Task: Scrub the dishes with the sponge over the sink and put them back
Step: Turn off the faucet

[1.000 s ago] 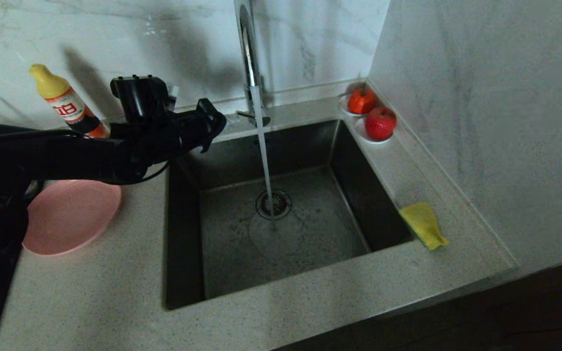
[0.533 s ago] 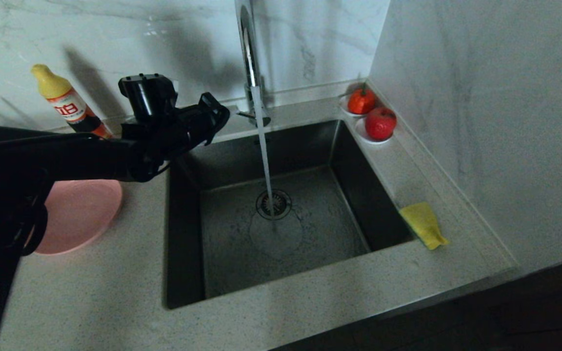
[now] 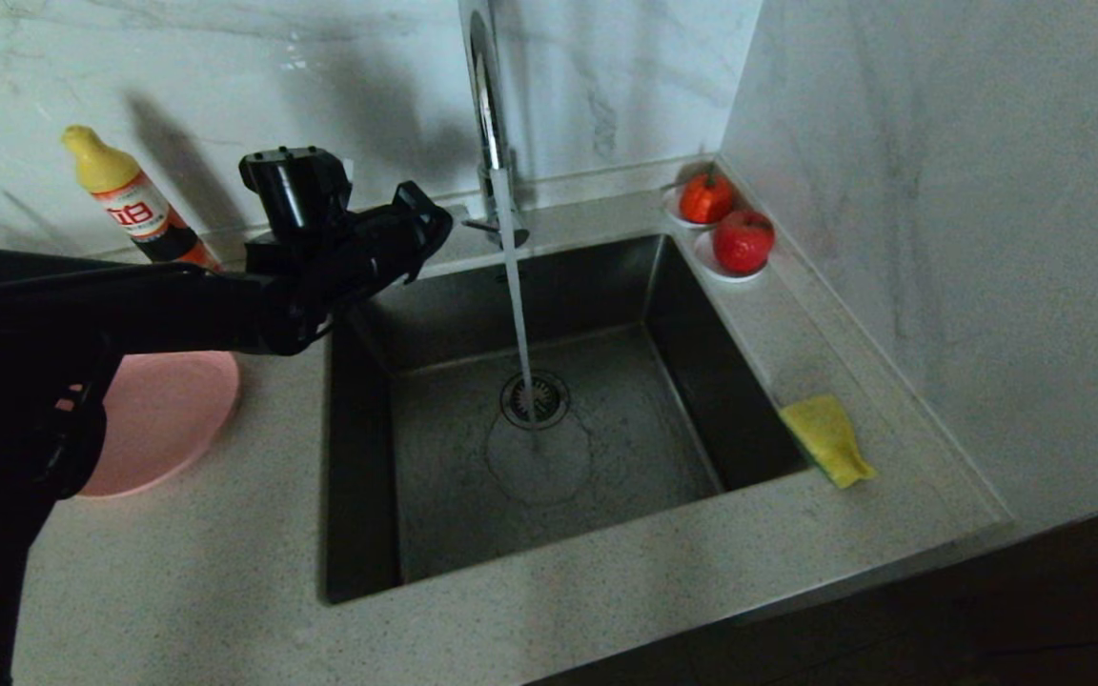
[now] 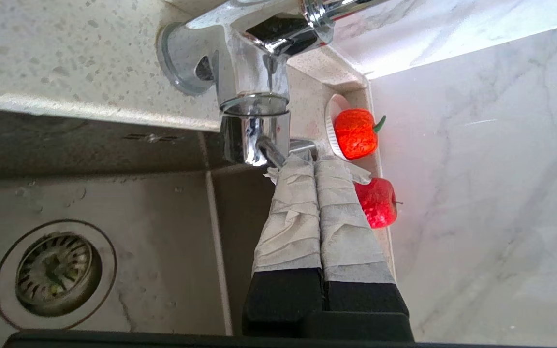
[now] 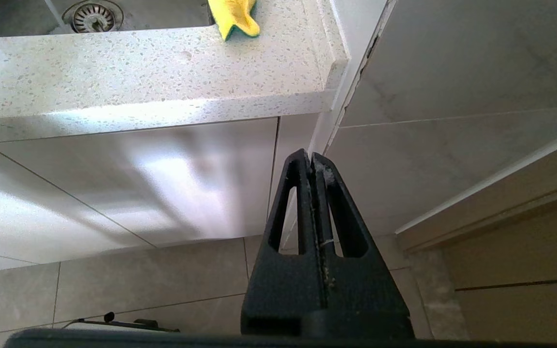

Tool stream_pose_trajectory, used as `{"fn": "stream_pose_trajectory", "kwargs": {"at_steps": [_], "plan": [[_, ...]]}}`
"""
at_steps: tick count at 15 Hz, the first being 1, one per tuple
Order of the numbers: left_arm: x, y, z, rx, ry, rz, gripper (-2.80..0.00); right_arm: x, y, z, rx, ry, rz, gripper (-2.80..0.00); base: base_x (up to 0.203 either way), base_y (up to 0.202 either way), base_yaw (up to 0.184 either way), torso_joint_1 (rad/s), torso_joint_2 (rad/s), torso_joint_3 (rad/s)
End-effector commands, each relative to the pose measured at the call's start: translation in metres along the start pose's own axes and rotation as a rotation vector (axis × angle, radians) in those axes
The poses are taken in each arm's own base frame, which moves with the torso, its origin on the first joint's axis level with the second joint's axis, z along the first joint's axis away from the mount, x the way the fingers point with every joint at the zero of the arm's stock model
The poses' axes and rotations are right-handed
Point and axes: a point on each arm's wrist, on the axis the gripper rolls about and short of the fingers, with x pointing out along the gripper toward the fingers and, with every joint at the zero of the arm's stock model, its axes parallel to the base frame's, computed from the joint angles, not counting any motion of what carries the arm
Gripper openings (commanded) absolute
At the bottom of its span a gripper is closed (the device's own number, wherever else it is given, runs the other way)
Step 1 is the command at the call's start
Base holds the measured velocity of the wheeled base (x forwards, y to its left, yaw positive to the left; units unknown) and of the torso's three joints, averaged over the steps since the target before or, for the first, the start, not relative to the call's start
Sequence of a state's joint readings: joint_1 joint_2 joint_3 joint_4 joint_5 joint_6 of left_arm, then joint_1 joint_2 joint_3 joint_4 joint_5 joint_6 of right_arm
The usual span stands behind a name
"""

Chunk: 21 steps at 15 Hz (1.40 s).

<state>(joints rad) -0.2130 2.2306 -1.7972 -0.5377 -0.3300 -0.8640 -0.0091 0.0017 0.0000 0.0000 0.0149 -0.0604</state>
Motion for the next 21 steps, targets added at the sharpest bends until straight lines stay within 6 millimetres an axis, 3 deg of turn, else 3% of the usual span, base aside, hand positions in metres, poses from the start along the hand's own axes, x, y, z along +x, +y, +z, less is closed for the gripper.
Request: {"fn": "stream_pose_trajectory", "kwargs": {"at_steps": [1,11,17,21], "plan": [[0.003,0.002,0.001,-0.001,-0.008,-0.007,-2.8,0.0,0.0,0.0,-0.001,0.001,0.0,-2.8,0.0,0.0,0.0,0.0,0.0,0.0],[0.008,-0.002,0.009,0.01,-0.037,-0.027,-2.8,0.0,0.0,0.0,-0.001,0.001,0.0,-2.8,0.0,0.0,0.0,0.0,0.0,0.0],[-0.034,-0.048,0.037,0.03,-0.077,-0.058,-2.8,0.0,0.0,0.0,-0.001,0.001,0.0,-2.8,0.0,0.0,0.0,0.0,0.0,0.0],[-0.058,-0.052,0.027,0.012,-0.034,-0.021,-2.8,0.0,0.0,0.0,-0.001,0.001,0.0,-2.8,0.0,0.0,0.0,0.0,0.0,0.0]]}}
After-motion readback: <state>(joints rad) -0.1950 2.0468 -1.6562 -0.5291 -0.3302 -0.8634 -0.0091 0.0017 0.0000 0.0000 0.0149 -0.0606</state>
